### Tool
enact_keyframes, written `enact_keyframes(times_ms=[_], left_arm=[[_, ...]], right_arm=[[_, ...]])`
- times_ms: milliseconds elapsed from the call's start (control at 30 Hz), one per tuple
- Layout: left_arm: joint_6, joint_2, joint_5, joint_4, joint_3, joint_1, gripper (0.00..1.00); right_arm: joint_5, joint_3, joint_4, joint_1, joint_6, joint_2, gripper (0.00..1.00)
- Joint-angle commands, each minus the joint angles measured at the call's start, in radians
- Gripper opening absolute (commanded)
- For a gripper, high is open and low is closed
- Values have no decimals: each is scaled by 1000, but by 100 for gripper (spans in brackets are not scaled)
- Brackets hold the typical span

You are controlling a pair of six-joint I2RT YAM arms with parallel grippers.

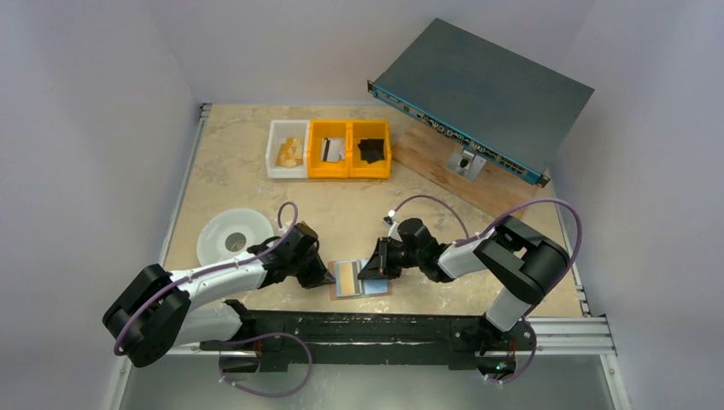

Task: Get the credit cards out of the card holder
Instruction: Remove the credit card from the card holder.

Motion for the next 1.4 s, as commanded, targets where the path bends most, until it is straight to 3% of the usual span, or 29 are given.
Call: enact_keyframes(times_ms=[0, 533, 833, 933, 1133, 1367], left_arm=[[33, 29, -100, -137, -35, -2, 0], [65, -52, -133, -204, -41, 5, 0], [183, -123, -109, -236, 54, 4, 0], [223, -146, -74, -232, 94, 1, 6], [269, -135, 16, -140, 152, -21, 17], [266, 28, 112, 27, 162, -37, 8]], right_arm=[[15, 25, -59, 2, -37, -41, 0], [76, 11, -188, -34, -100, -87, 0], [81, 11, -174, -35, -96, -88, 0], [79, 15, -167, -34, -93, -84, 0], [72, 23, -158, -33, -90, -70, 0], [68, 32, -153, -32, -87, -54, 0]])
